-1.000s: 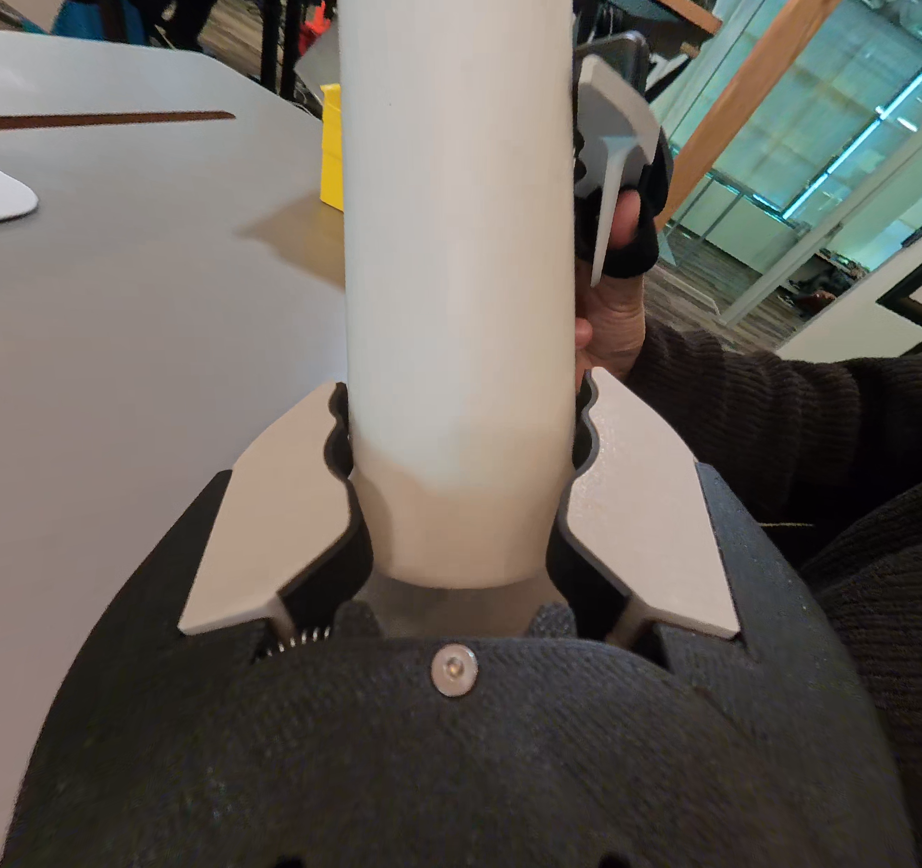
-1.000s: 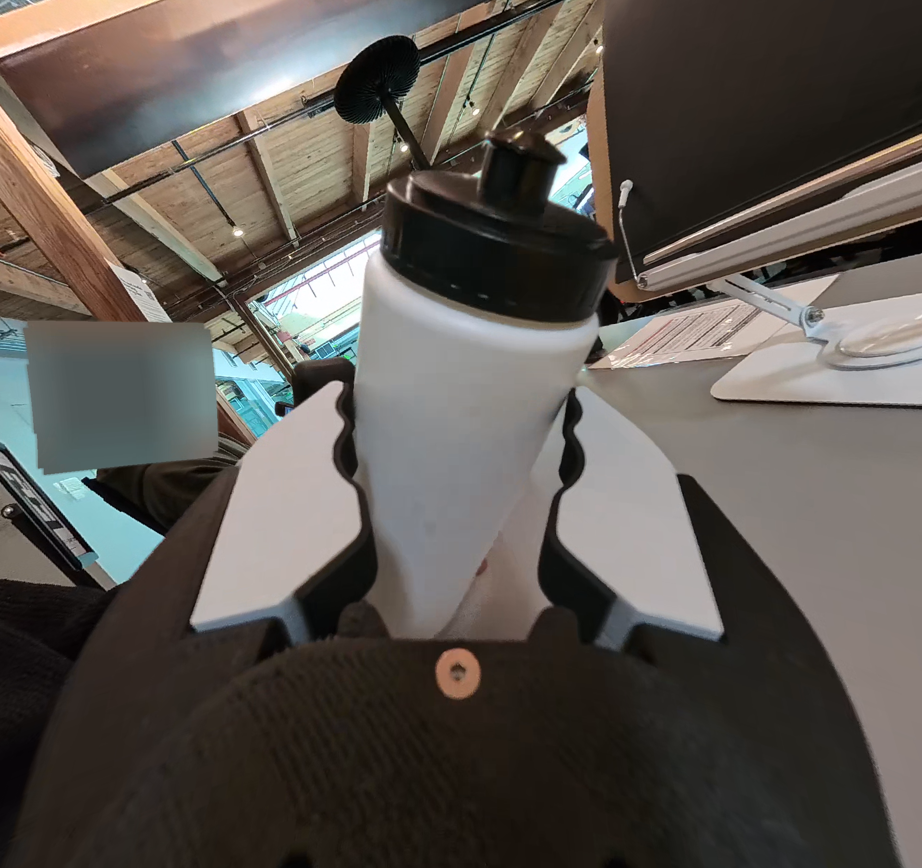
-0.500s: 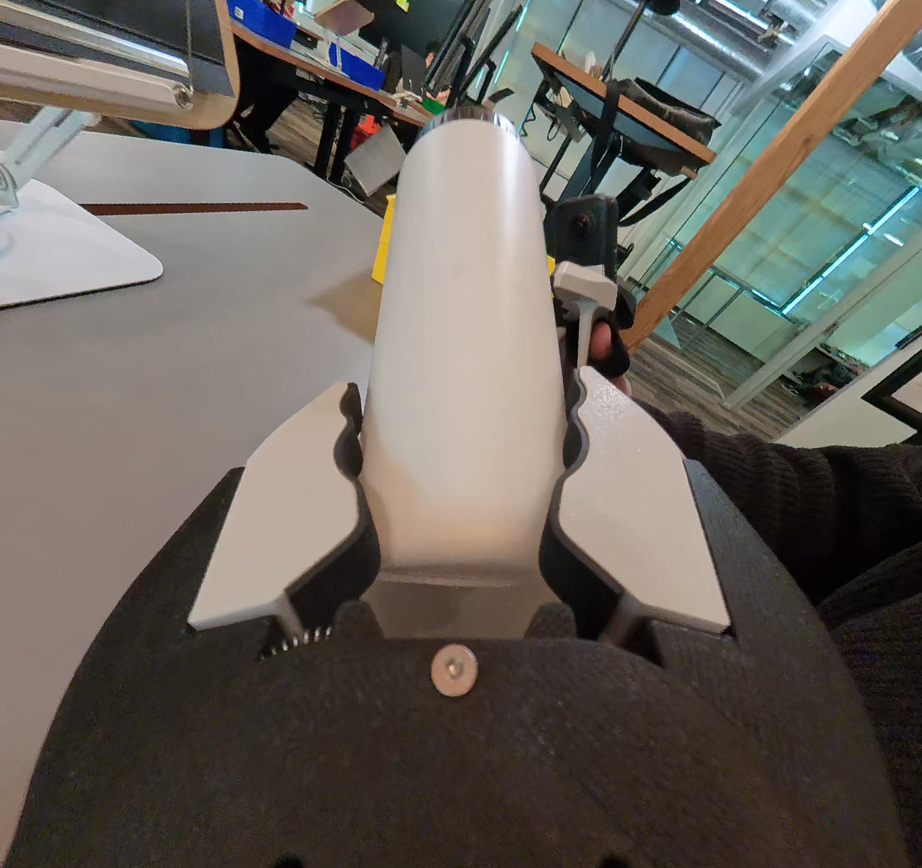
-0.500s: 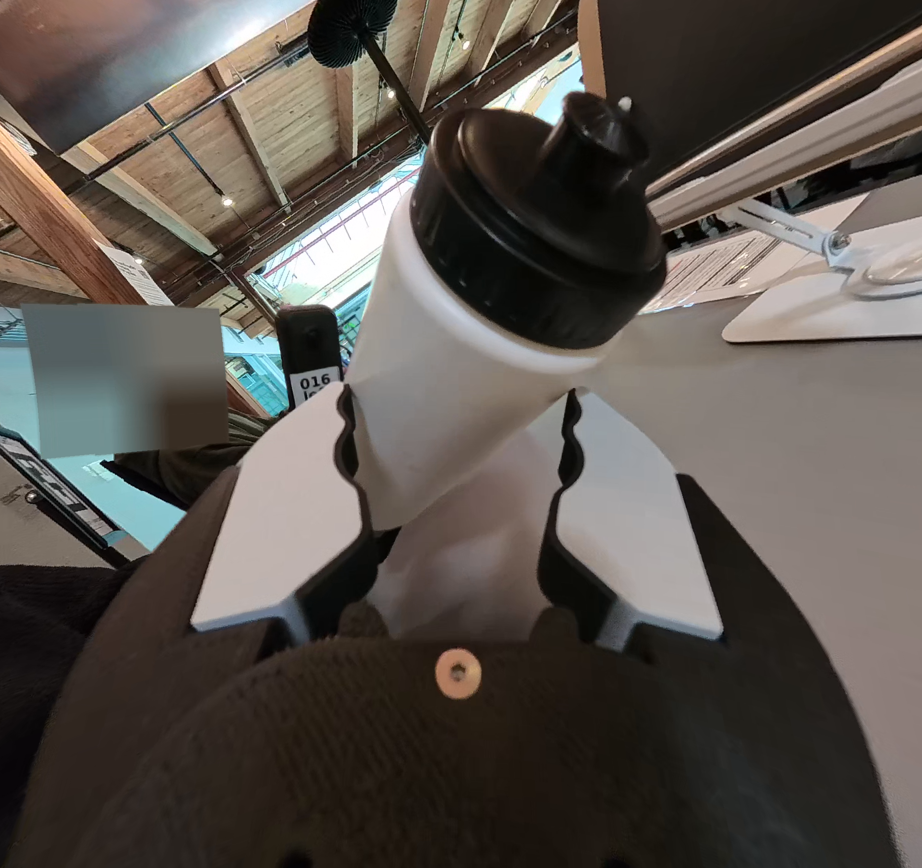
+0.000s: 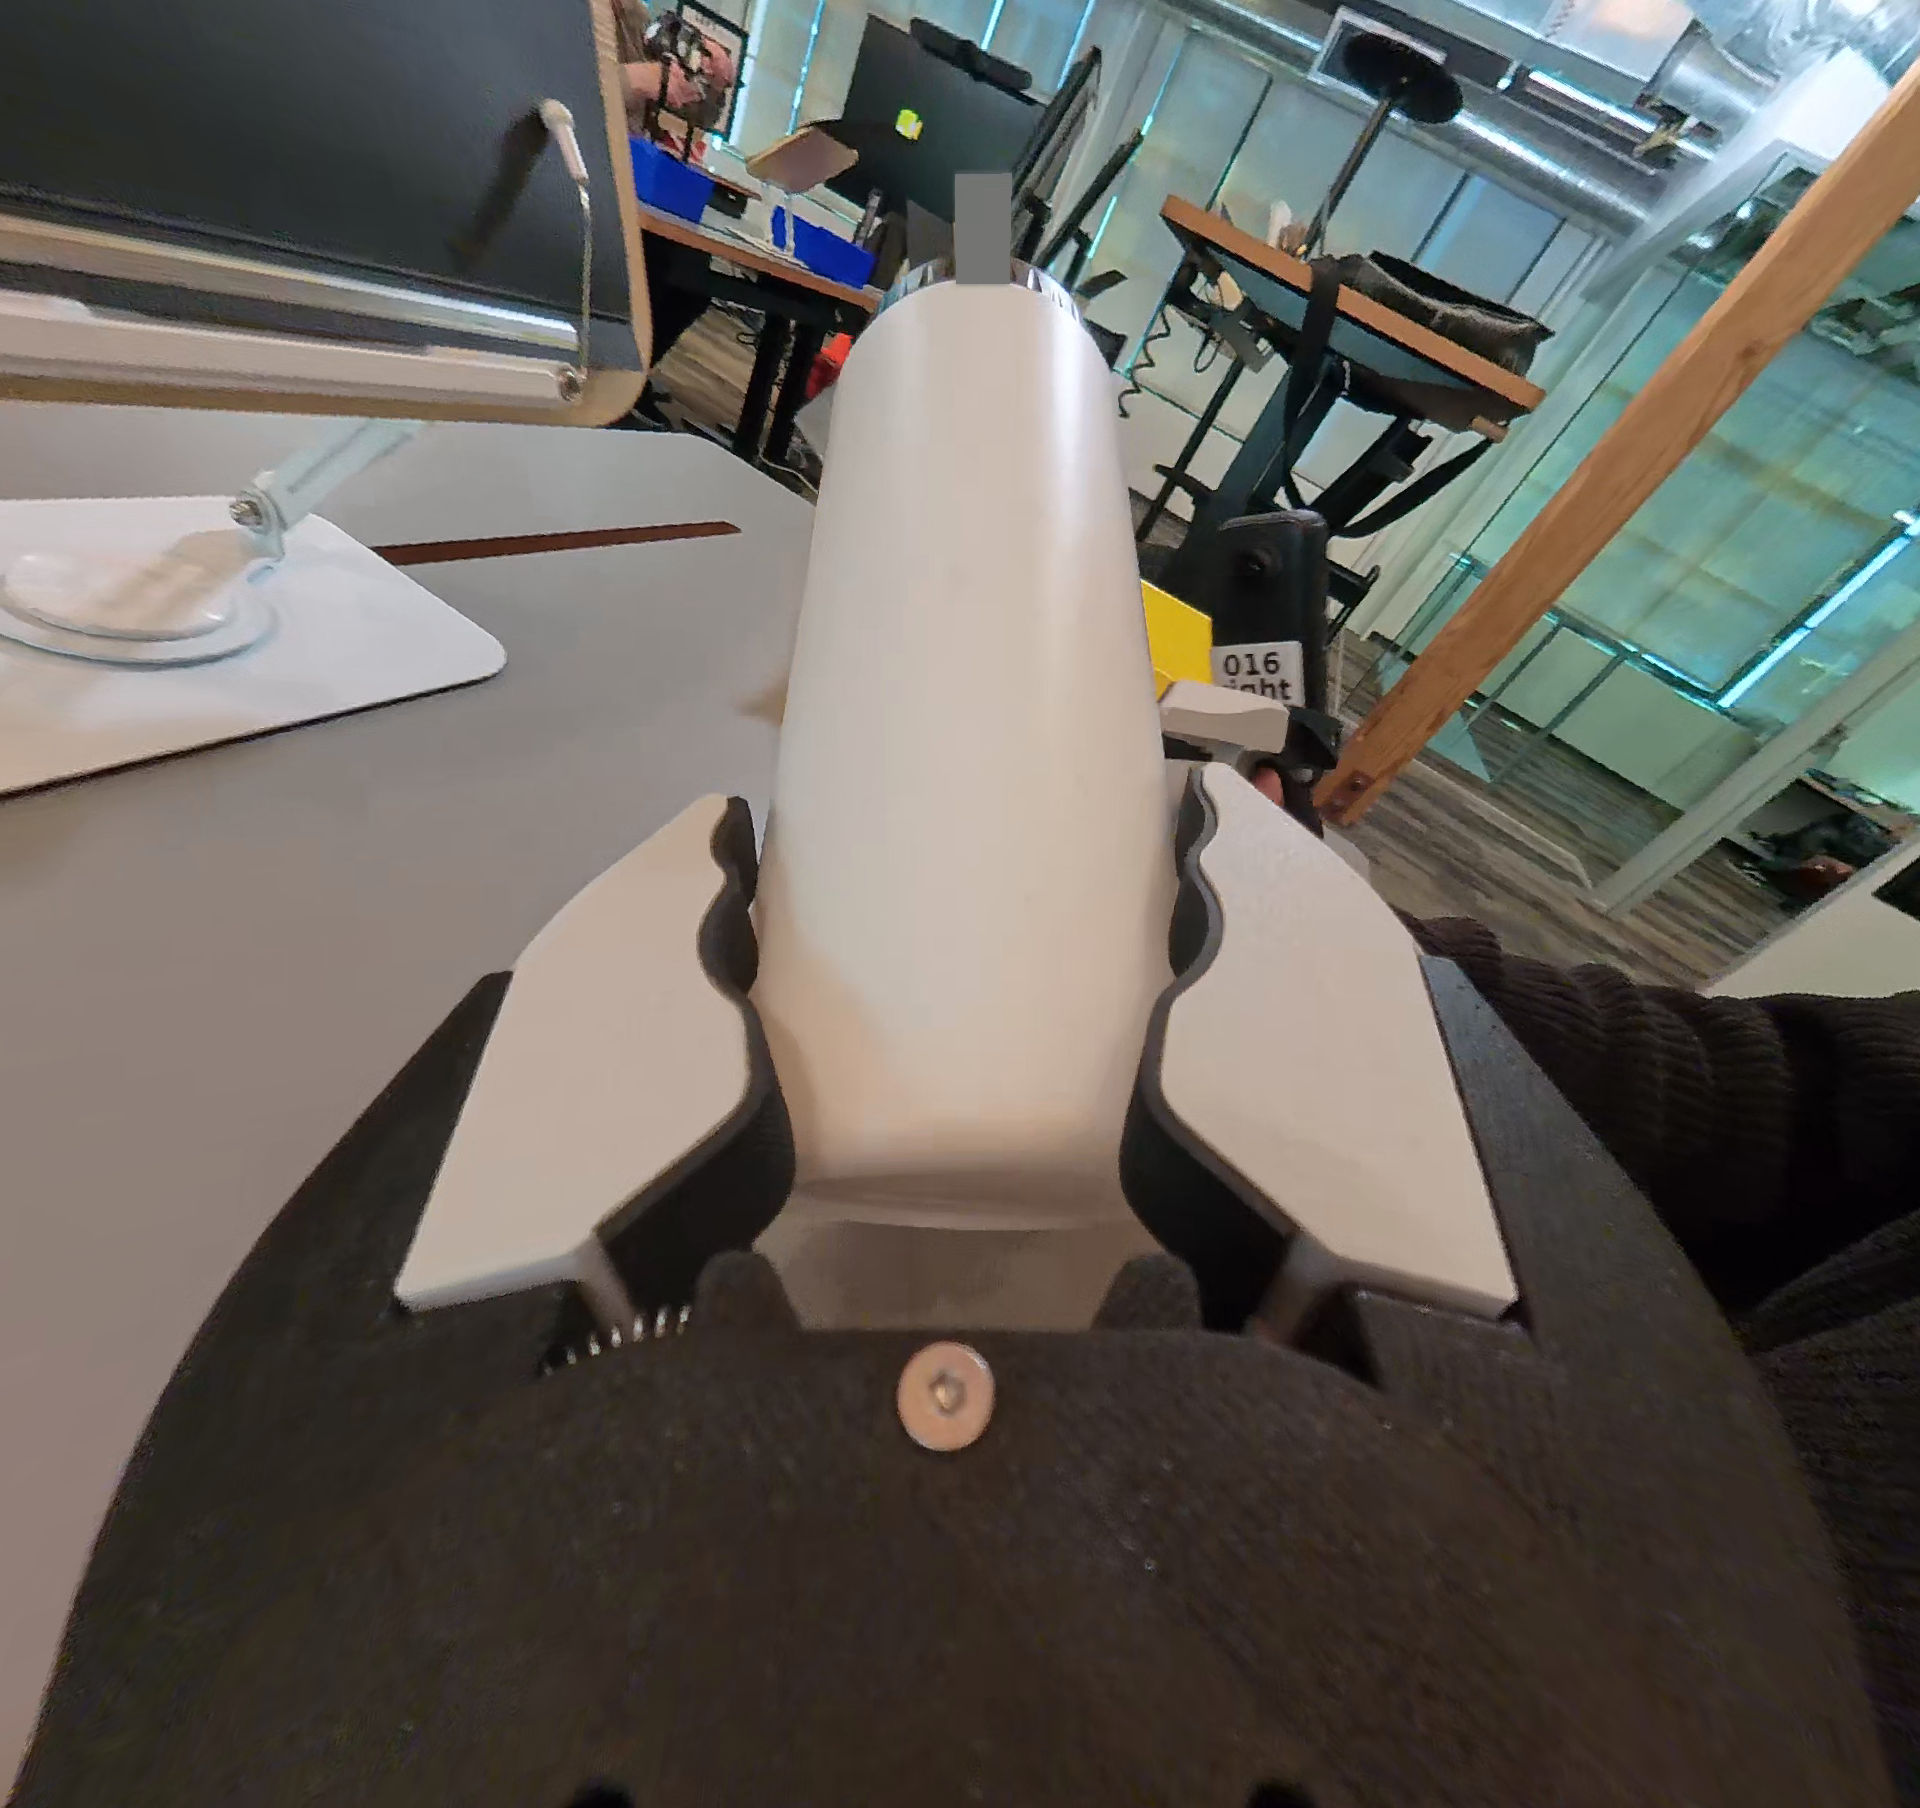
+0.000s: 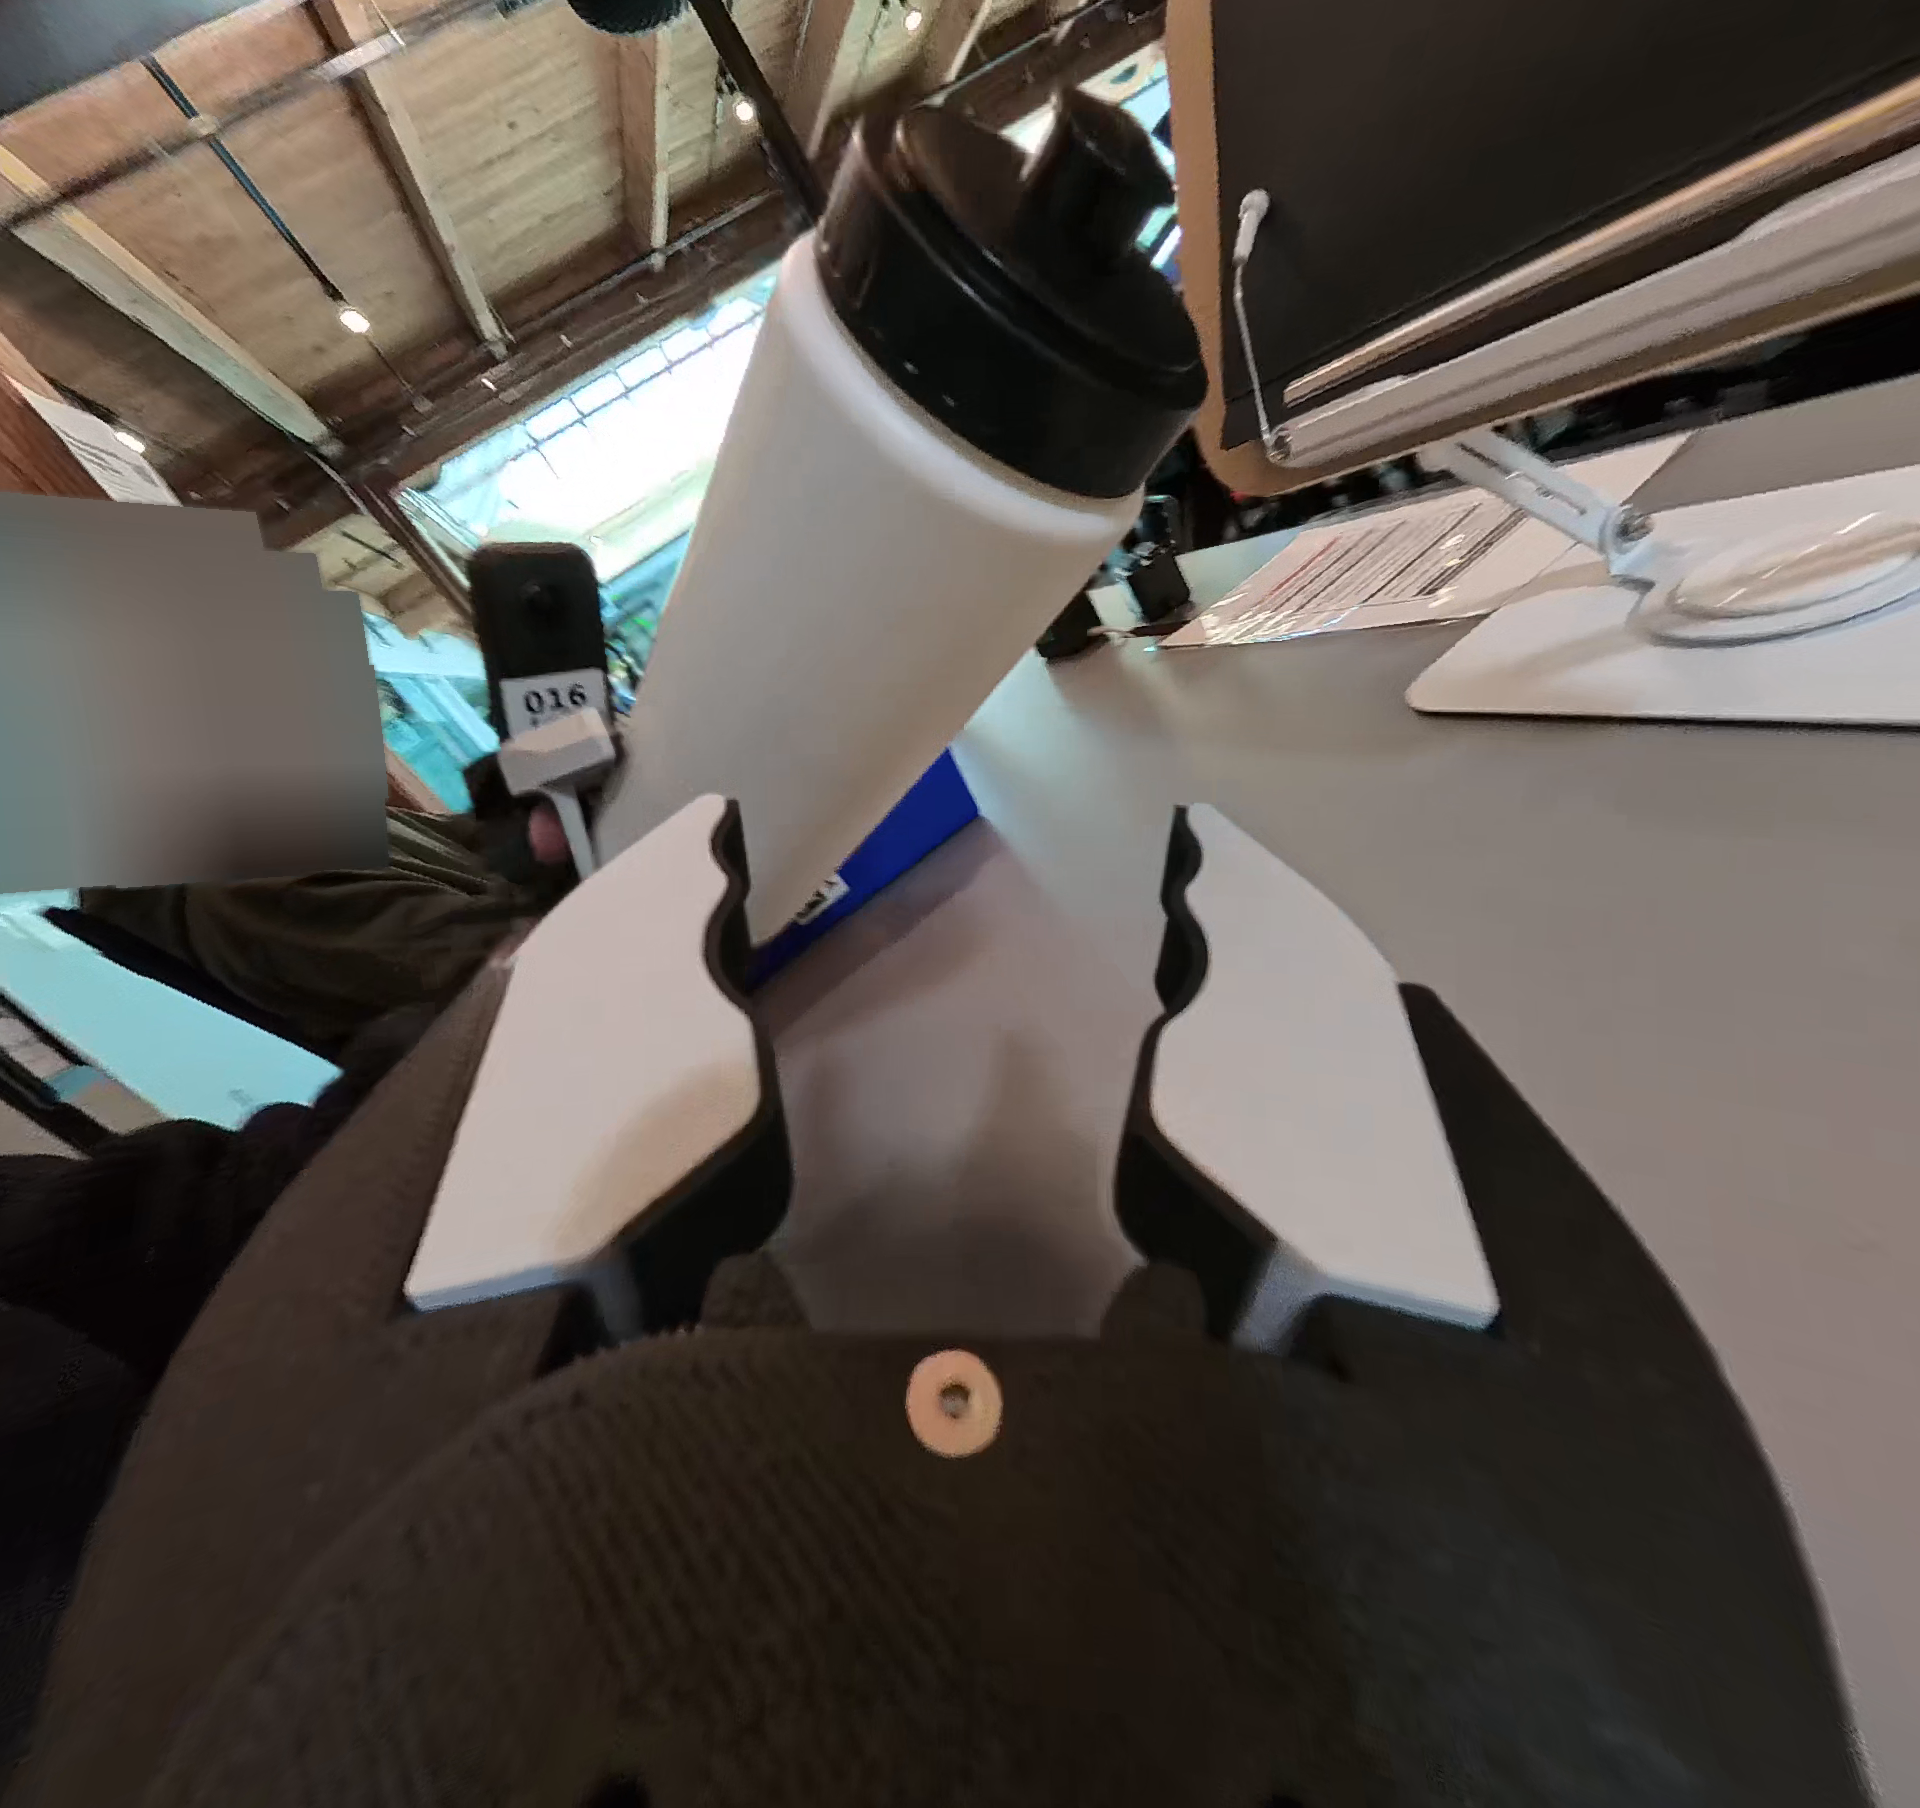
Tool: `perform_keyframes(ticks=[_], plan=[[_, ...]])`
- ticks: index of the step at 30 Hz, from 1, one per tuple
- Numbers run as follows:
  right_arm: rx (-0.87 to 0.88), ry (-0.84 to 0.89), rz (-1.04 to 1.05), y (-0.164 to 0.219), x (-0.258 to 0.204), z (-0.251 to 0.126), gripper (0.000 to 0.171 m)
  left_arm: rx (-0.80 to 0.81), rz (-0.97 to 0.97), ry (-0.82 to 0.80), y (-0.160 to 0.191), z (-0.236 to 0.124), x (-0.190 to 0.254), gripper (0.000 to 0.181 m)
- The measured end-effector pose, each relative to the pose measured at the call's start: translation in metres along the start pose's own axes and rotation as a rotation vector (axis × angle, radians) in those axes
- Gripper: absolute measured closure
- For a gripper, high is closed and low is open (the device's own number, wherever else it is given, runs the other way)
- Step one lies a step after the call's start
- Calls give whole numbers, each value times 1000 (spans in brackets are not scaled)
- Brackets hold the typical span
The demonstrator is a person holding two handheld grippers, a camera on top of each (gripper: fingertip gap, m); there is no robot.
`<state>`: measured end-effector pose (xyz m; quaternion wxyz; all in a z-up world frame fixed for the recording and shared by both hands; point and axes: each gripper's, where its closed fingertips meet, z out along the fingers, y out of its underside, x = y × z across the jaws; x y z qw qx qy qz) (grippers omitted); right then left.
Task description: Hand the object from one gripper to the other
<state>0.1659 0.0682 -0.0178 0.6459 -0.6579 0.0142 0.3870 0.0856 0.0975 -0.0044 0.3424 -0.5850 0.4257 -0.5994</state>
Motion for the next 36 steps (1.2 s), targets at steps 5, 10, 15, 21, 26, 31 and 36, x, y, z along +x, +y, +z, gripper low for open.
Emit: perform_keyframes(ticks=[5, 10, 15, 21, 26, 31, 36], plan=[[-41, 166, -317, -21, 6, -15, 92, -25, 20, -42, -16, -13, -12, 101], [-201, 301, -760, -38, 2, -28, 102, -165, -50, -60, -10, -22, -23, 101], [-462, 282, -1082, -16, -10, -11, 88, -254, -224, -25, 1, -23, -24, 101], [-706, 234, -1490, 6, -12, 13, 83, -346, -225, -40, 18, -20, -23, 101], [-843, 215, -1715, 18, 0, 30, 81, -373, -228, -25, 22, -15, -18, 100], [-873, 190, -1758, 21, 3, 42, 80, -391, -212, -6, 23, -10, -11, 101], [-908, 178, -1805, 26, 5, 46, 80, -402, -199, 9, 24, -6, -7, 100]])
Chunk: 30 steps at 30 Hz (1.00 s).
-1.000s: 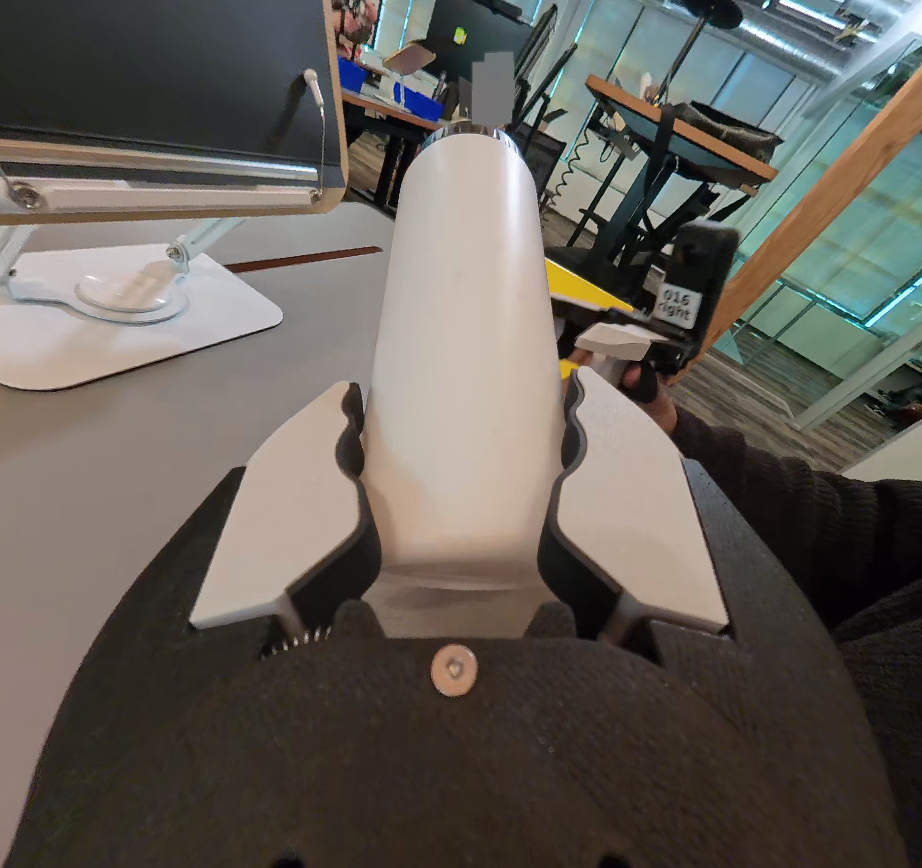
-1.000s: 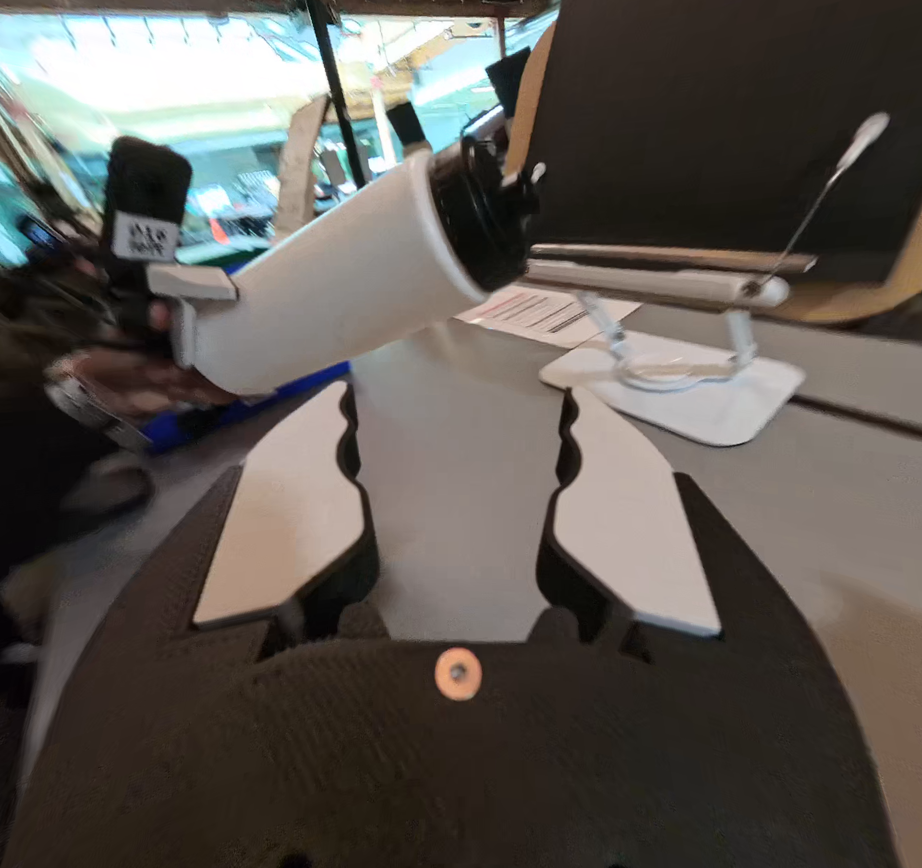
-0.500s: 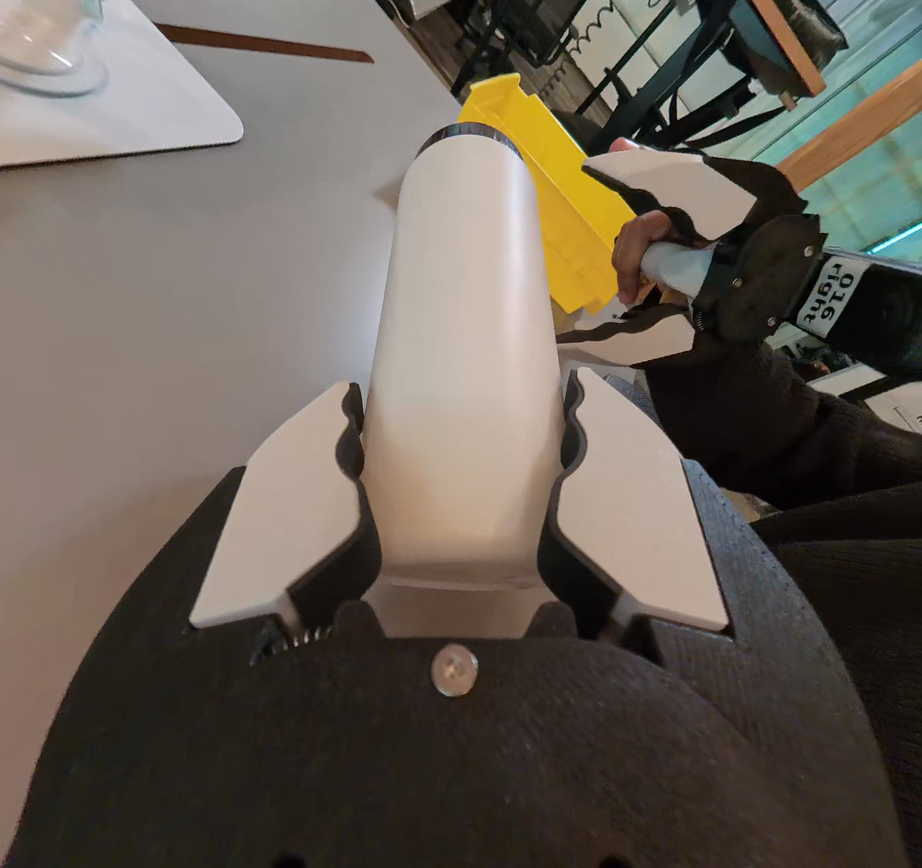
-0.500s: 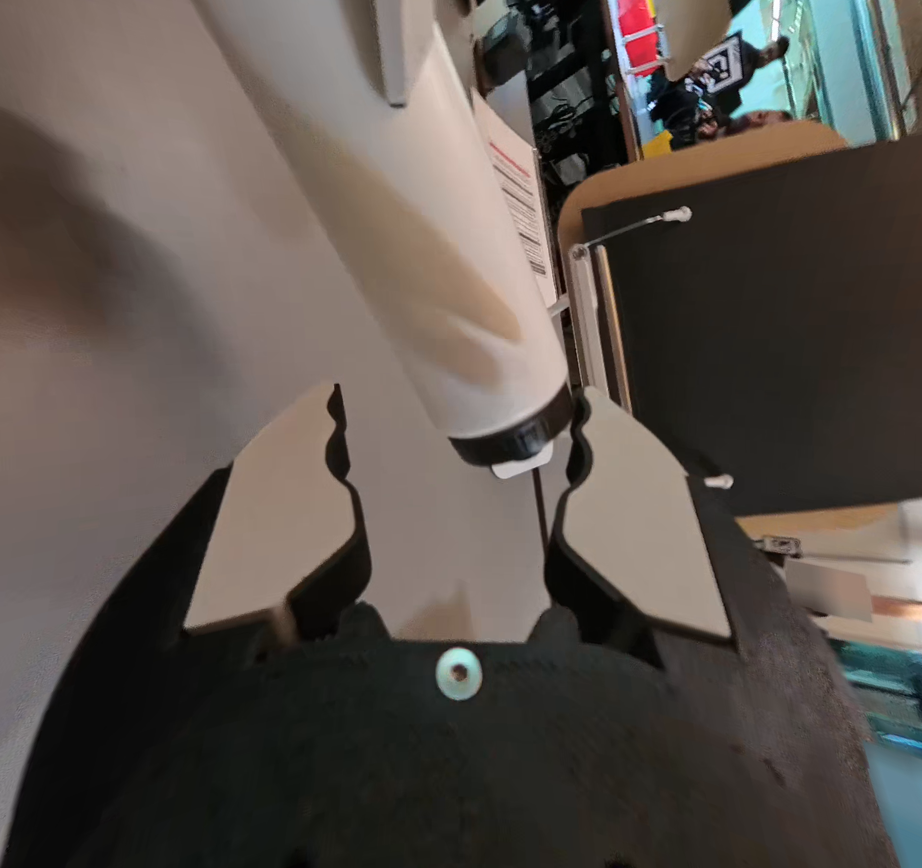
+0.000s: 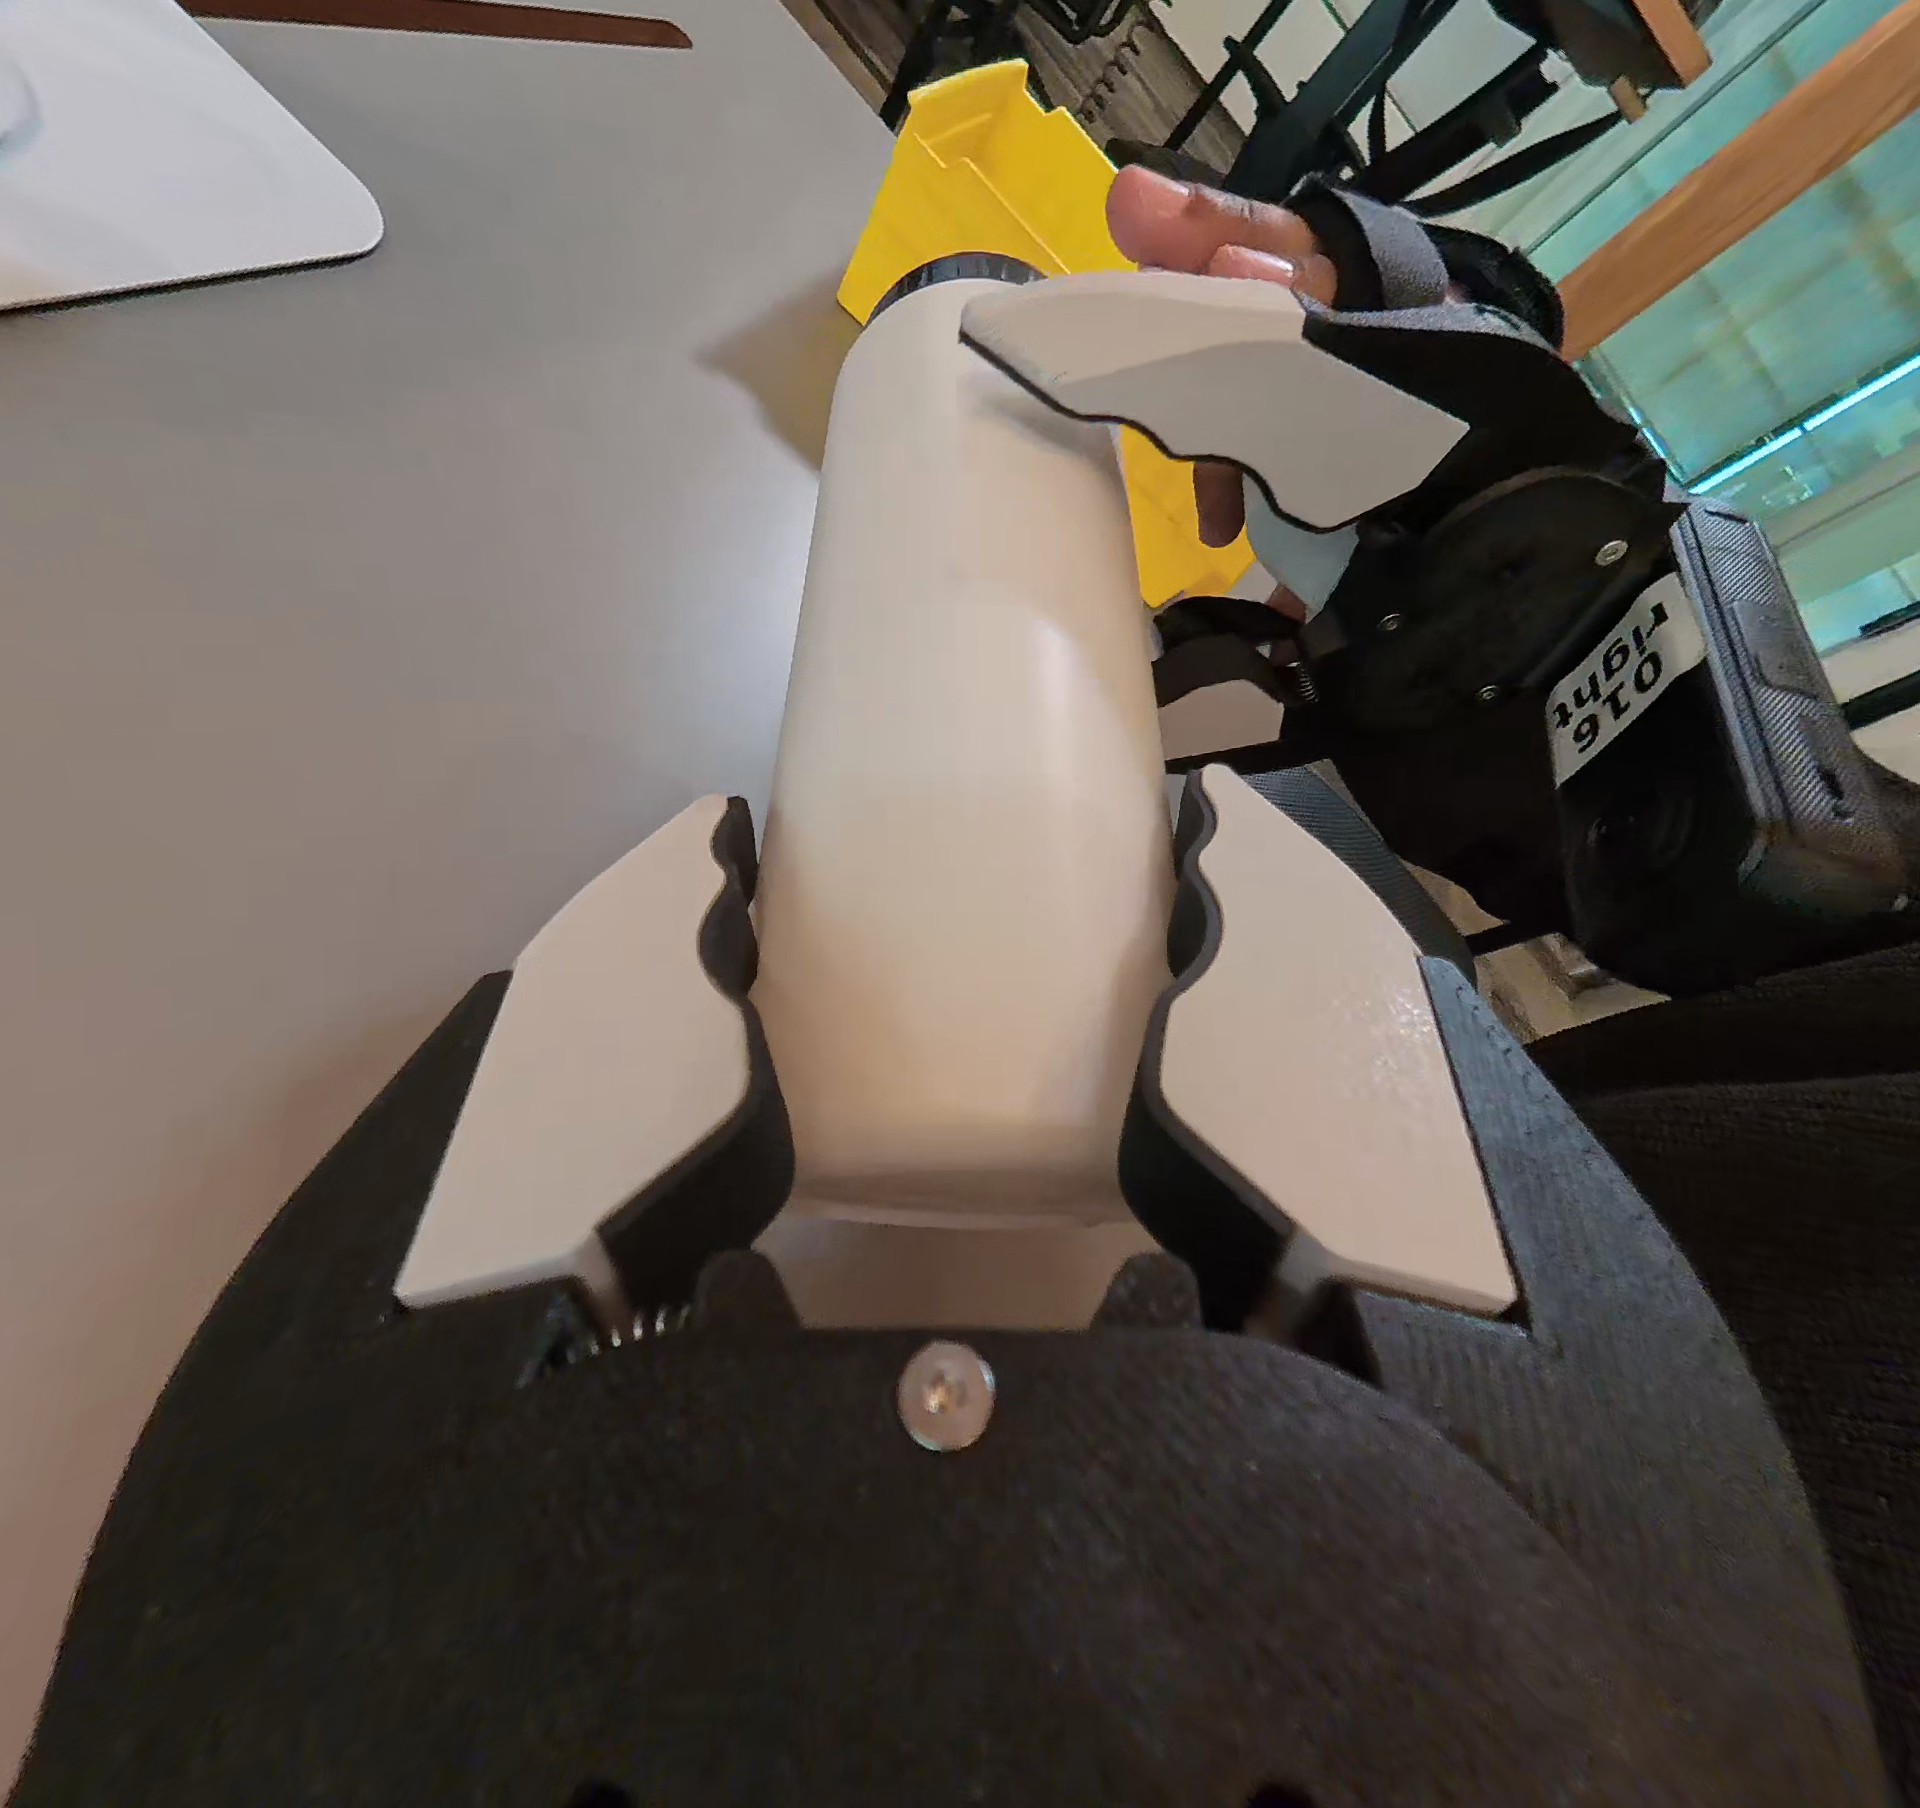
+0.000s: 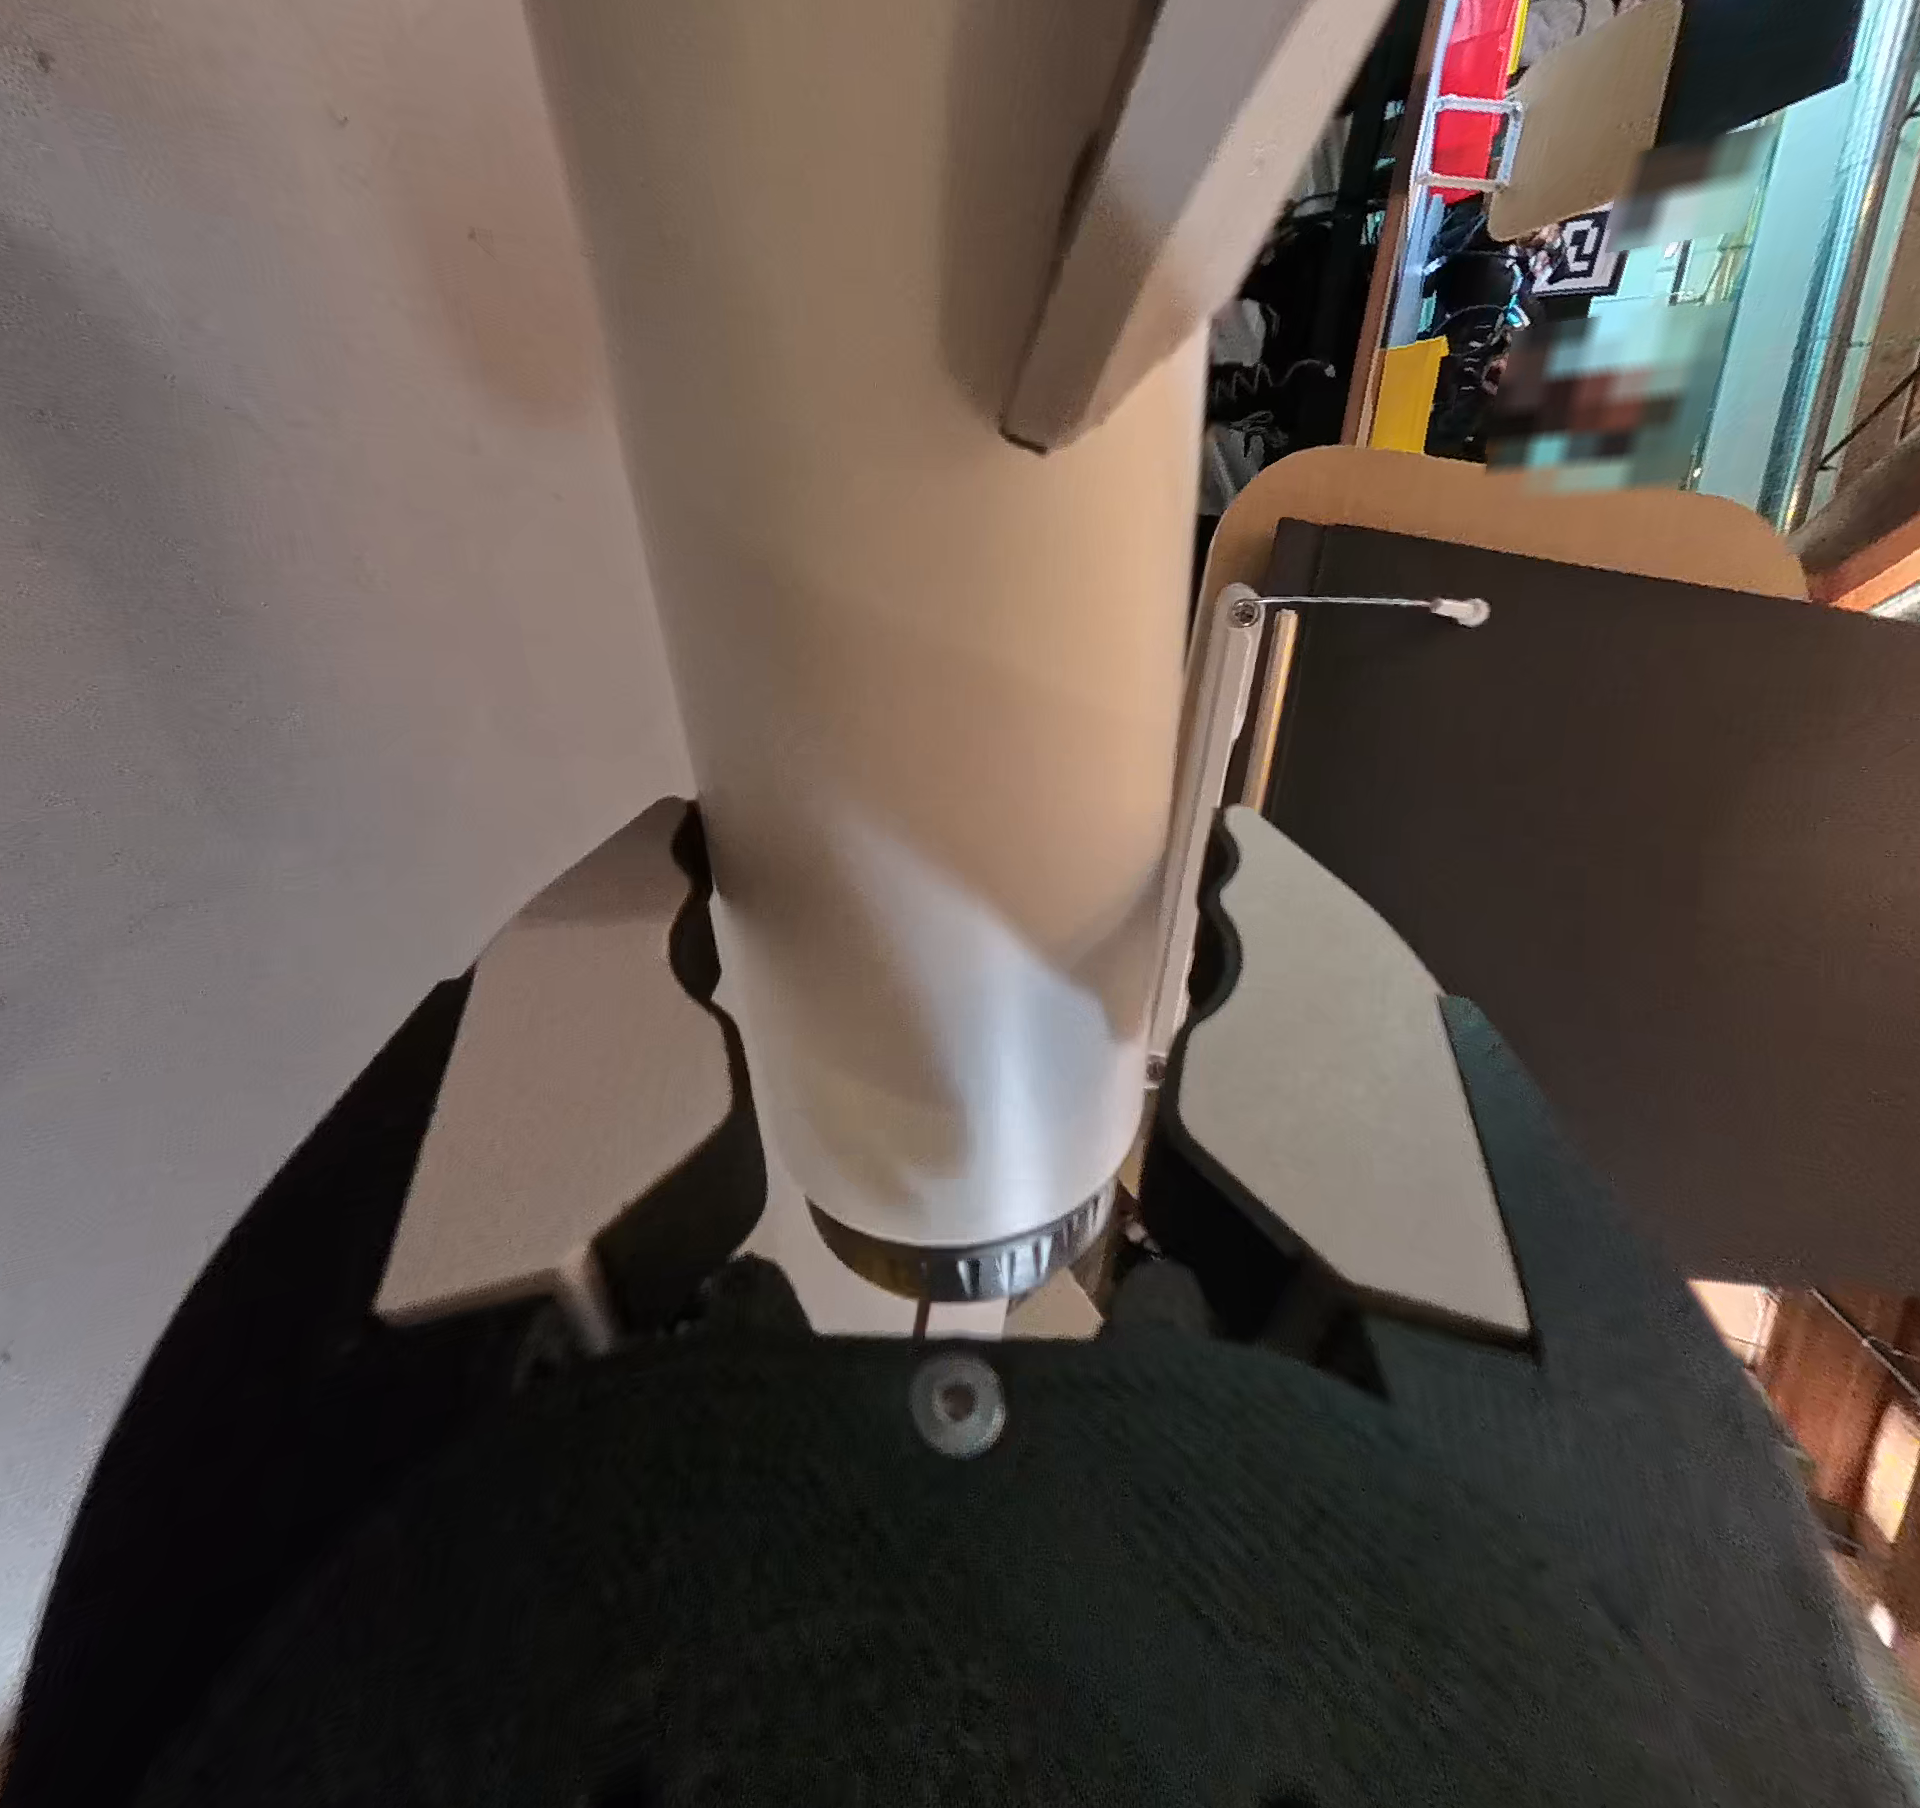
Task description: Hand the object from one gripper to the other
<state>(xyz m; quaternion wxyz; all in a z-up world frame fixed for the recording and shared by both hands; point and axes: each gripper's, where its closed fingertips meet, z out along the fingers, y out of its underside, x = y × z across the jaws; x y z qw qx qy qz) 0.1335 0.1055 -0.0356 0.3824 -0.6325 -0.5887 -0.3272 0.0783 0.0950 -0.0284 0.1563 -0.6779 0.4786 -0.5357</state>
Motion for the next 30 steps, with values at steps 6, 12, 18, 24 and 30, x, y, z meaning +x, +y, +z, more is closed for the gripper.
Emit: perform_keyframes(ticks=[6, 12, 18, 24, 30], plan=[[-13, -8, -32, -2, -4, 2, 81, -10, 16, 19, -1, 4, 9, 101], [-24, 3, -42, 0, -4, 1, 81, -13, 29, 16, -2, 5, 10, 101], [-13, 41, -30, 0, -4, -3, 82, -28, 40, 18, -1, 6, 13, 100], [20, 90, 70, 5, 2, -11, 83, 68, 17, 66, -22, 0, 24, 96], [89, 114, 350, 26, 15, -20, 83, 298, 113, 26, -73, -37, 33, 76]])
